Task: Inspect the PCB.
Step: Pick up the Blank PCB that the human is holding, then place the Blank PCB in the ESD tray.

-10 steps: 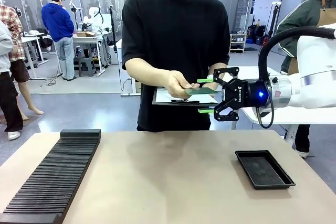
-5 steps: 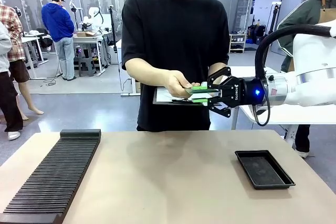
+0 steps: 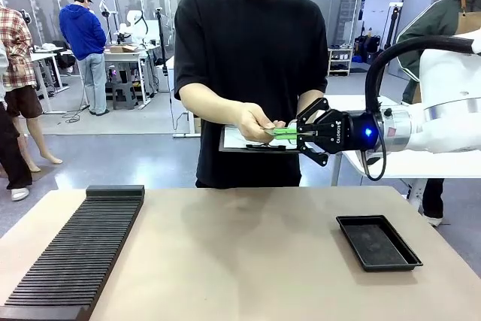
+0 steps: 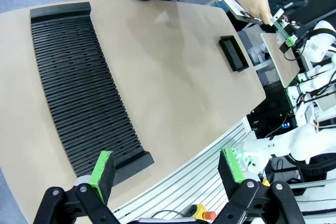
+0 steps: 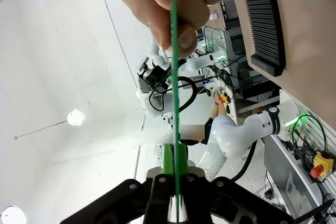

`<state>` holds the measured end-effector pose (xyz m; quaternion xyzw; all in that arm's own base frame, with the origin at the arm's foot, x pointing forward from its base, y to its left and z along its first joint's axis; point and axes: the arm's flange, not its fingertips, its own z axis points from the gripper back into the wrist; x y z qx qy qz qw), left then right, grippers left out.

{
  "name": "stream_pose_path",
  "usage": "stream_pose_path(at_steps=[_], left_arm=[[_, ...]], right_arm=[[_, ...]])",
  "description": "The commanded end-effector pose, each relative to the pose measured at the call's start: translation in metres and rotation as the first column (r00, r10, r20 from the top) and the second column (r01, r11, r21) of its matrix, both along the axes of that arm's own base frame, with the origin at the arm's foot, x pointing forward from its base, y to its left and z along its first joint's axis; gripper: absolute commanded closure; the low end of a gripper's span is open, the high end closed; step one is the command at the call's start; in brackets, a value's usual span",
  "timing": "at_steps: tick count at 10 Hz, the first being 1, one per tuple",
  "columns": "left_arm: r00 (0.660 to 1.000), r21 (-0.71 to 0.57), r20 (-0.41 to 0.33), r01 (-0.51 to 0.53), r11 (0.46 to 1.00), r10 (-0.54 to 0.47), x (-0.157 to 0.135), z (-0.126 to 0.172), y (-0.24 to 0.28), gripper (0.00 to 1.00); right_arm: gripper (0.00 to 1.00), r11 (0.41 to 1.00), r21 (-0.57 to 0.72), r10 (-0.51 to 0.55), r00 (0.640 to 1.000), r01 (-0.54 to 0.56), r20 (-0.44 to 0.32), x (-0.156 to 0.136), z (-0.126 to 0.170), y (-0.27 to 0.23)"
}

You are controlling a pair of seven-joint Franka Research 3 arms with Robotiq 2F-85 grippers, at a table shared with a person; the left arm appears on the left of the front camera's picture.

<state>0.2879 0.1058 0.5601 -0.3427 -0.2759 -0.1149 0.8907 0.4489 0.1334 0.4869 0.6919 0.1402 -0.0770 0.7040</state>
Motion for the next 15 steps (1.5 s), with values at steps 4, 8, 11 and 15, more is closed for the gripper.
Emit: stream_pose_path(at_steps=[4, 8, 11, 15], left_arm=[[1.0, 0.013, -0.001, 0.002, 1.0, -0.002, 0.0, 0.0008, -0.0011, 0.0], [1.0, 0.013, -0.001, 0.002, 1.0, -0.002, 0.0, 0.0008, -0.0011, 0.0], [1.0, 0.013, -0.001, 0.002, 1.0, -0.002, 0.0, 0.0008, -0.0011, 0.0], [1.0, 0.013, -0.001, 0.002, 1.0, -0.002, 0.0, 0.0008, -0.0011, 0.0]], right_arm=[[1.0, 1.0, -0.003, 0.002, 1.0, -0.002, 0.003, -0.0007, 0.0012, 0.0004], [1.0, 1.0, -0.003, 0.002, 1.0, -0.002, 0.003, -0.0007, 0.0012, 0.0004], [1.0, 1.0, -0.003, 0.002, 1.0, -0.002, 0.003, -0.0007, 0.0012, 0.0004], [1.0, 1.0, -0.003, 0.002, 1.0, -0.002, 0.003, -0.0007, 0.0012, 0.0004]])
